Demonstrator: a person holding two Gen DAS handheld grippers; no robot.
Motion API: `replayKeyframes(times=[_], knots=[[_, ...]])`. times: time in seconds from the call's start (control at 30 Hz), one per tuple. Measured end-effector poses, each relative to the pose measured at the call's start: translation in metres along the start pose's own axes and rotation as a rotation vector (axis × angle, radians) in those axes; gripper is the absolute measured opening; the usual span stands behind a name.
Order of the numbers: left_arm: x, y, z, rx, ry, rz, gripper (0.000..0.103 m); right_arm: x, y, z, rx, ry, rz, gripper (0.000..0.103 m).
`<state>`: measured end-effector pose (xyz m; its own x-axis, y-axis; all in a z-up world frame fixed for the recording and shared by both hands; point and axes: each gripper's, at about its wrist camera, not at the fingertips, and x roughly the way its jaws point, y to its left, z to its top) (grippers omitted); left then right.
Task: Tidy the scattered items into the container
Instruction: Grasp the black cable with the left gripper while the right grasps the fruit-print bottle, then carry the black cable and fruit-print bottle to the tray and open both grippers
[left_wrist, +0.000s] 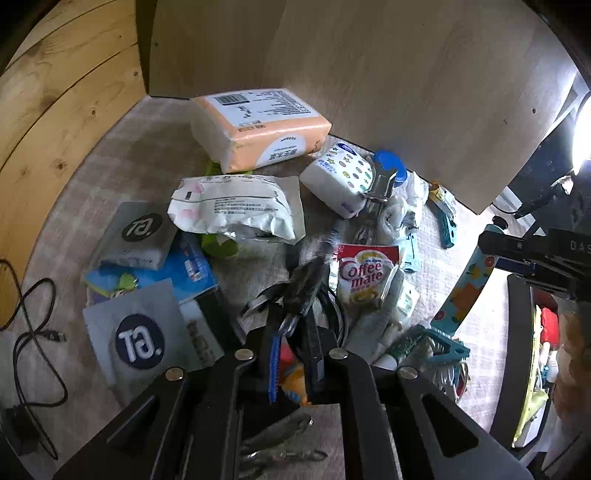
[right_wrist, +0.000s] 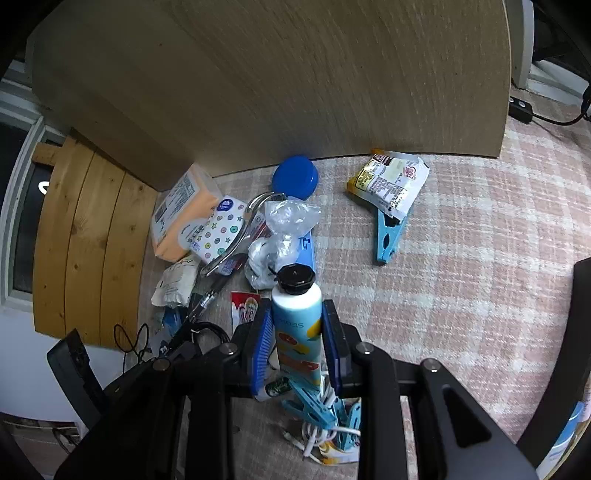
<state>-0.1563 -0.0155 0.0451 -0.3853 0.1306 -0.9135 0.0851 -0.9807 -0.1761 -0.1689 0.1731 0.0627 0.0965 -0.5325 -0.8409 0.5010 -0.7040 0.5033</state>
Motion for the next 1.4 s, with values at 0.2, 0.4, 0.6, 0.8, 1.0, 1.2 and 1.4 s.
replayKeyframes(times=[0.2,0.4,0.6,0.8,1.0,1.2,1.4], knots=[[-0.014,0.003,0.015,-0.001,-0.03,-0.012,0.007,0.002,0.004,-0.009,0.002,0.0,0.0,0.026],[-0.062,-0.009,0.024,0.022,-0.099,-0.055,0.007,-0.011,0.008,-0.014,-0.006,-0.01,0.016,0.026],[-0.098,-0.028,0.027,0.06,-0.158,-0.076,0.007,-0.032,0.01,-0.018,-0.022,-0.029,0.021,0.026],[-0.115,-0.06,0.024,0.118,-0.184,-0.105,0.007,-0.064,0.005,-0.024,-0.024,-0.051,0.024,0.026],[-0.126,-0.109,0.017,0.195,-0.187,-0.168,0.007,-0.11,-0.017,-0.031,-0.006,-0.098,0.004,0.026],[-0.122,-0.182,-0.003,0.311,-0.156,-0.265,0.007,-0.17,-0.069,-0.053,0.055,-0.16,-0.043,0.026],[-0.118,-0.257,-0.03,0.426,-0.099,-0.361,0.007,-0.22,-0.13,-0.085,0.125,-0.189,-0.13,0.026]])
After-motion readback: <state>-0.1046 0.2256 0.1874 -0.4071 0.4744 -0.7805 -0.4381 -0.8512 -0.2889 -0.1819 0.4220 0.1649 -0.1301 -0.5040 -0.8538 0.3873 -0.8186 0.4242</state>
